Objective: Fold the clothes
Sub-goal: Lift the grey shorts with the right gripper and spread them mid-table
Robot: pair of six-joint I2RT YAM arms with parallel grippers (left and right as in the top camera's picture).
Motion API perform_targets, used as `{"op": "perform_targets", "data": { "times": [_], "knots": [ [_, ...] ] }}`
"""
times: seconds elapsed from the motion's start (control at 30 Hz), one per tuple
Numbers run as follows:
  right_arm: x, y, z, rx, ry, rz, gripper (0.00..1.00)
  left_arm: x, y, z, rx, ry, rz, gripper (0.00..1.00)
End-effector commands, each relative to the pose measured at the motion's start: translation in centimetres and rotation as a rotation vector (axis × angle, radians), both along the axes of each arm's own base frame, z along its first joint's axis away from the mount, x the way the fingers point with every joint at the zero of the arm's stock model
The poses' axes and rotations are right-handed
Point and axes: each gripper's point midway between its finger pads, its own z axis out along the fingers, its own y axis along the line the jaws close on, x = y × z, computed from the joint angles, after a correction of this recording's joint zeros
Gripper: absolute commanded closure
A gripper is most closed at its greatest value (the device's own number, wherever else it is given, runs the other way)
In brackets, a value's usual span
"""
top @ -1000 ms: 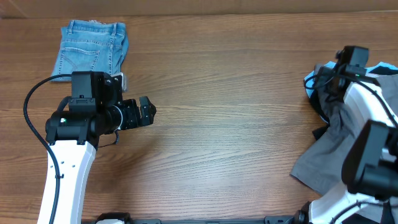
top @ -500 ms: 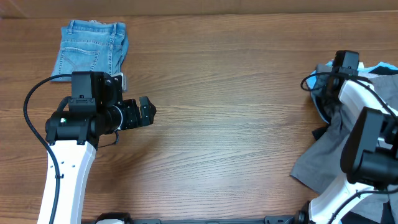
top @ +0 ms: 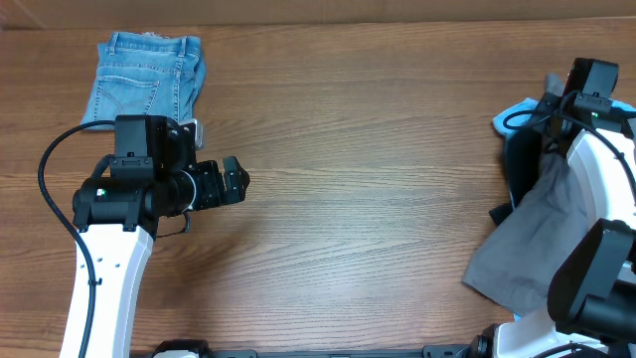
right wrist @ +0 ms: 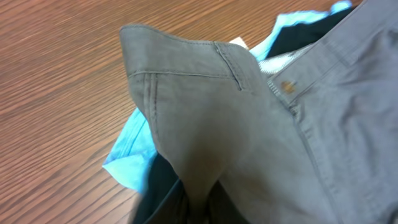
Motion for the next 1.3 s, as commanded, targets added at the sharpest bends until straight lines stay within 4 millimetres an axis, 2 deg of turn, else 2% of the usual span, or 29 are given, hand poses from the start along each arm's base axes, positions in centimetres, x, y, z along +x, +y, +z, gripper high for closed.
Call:
{"op": "perform_targets", "data": {
  "times": [0.0, 0.1, 0.23, 0.33, 0.37, 0.43, 0.47, 0.5, 0.6, 0.67, 0.7, 0.73, 0.8, 0.83, 0.9, 0.93, 0.97, 1.0, 1.07, 1.1, 1.13, 1.2, 1.27],
  "knots": [
    [1.0, 0.7, 0.9, 0.031, -0.037, 0.030, 0.92, 0.4, -0.2, 0.9, -0.011, -0.024, -0.014, 0.00],
    [0.7, 0.8, -0.3, 0.042, -0.001, 0.029, 0.96, 0.4, -0.2, 0.9, -0.011, -0.024, -0.014, 0.00],
    [0.4, 1.1, -1.8, 0.069, 0.039, 0.032, 0.96, 0.4, -0.2, 0.9, -0.011, -0.024, -0.015, 0.00],
    [1.2, 1.3, -0.9, 0.074, -0.006, 0.047, 0.96, 0.4, -0.2, 0.9, -0.011, -0.024, -0.015, 0.00],
    [1.5, 1.3, 0.0, 0.071, -0.027, 0.052, 0.96, 0.4, -0.2, 0.9, -0.011, -0.024, -0.015, 0.00],
    [2.2, 1.4, 3.3, 0.067, -0.086, 0.066, 0.96, 0.2, -0.1, 1.1, -0.009, -0.020, -0.013, 0.00],
    [3.0, 2.4, 7.1, 0.081, -0.155, 0.106, 0.96, 0.1, 0.1, 1.7, 0.003, -0.018, -0.006, 0.00],
    [3.4, 3.5, 9.7, 0.095, -0.199, 0.148, 0.96, 0.1, 0.3, 2.3, 0.014, -0.022, 0.000, 0.00],
    [3.9, 7.8, 17.0, 0.133, -0.316, 0.286, 0.96, 0.1, 1.1, 4.8, 0.054, -0.052, 0.021, 0.00],
    [3.3, 12.6, 21.6, 0.143, -0.374, 0.431, 0.96, 0.0, 1.9, 7.0, 0.099, -0.083, 0.047, 0.00],
    [2.8, 14.8, 23.1, 0.150, -0.386, 0.479, 0.96, 0.0, 2.5, 8.2, 0.129, -0.102, 0.065, 0.00],
    [2.2, 17.8, 24.4, 0.154, -0.392, 0.555, 0.96, -0.1, 3.1, 9.6, 0.159, -0.124, 0.085, 0.00],
    [0.7, 23.3, 25.6, 0.175, -0.388, 0.681, 0.96, -0.2, 4.1, 11.7, 0.208, -0.167, 0.119, 0.00],
    [0.0, 26.0, 25.7, 0.189, -0.379, 0.740, 0.96, -0.2, 4.8, 13.0, 0.240, -0.198, 0.143, 0.00],
    [-2.3, 32.6, 25.2, 0.220, -0.342, 0.892, 0.96, -0.2, 6.0, 15.4, 0.294, -0.256, 0.190, 0.00],
    [-3.8, 36.3, 24.4, 0.233, -0.307, 0.974, 0.96, -0.3, 6.5, 16.7, 0.316, -0.288, 0.213, 0.00],
    [-4.9, 38.3, 24.0, 0.238, -0.287, 1.021, 0.94, -0.4, 6.8, 17.5, 0.326, -0.306, 0.224, 0.00],
    [-6.4, 41.2, 23.1, 0.239, -0.253, 1.088, 0.83, -0.5, 7.1, 18.3, 0.338, -0.328, 0.238, 0.00],
    [-9.0, 45.3, 21.6, 0.209, -0.203, 1.175, 0.40, -0.7, 7.6, 20.1, 0.357, -0.376, 0.265, 0.00],
    [-10.1, 46.6, 21.0, 0.156, -0.188, 1.186, 0.29, -0.8, 7.9, 21.1, 0.369, -0.401, 0.282, 0.00],
    [-10.4, 47.1, 20.7, 0.118, -0.184, 1.174, 0.24, -0.9, 8.2, 21.7, 0.379, -0.418, 0.293, 0.00],
    [-10.8, 47.2, 20.5, 0.041, -0.195, 1.097, 0.18, -1.2, 8.7, 22.8, 0.399, -0.447, 0.315, 0.00],
    [-10.8, 46.5, 20.7, -0.003, -0.207, 1.018, 0.18, -1.3, 8.8, 23.5, 0.405, -0.464, 0.322, 0.00]
  ]
}}
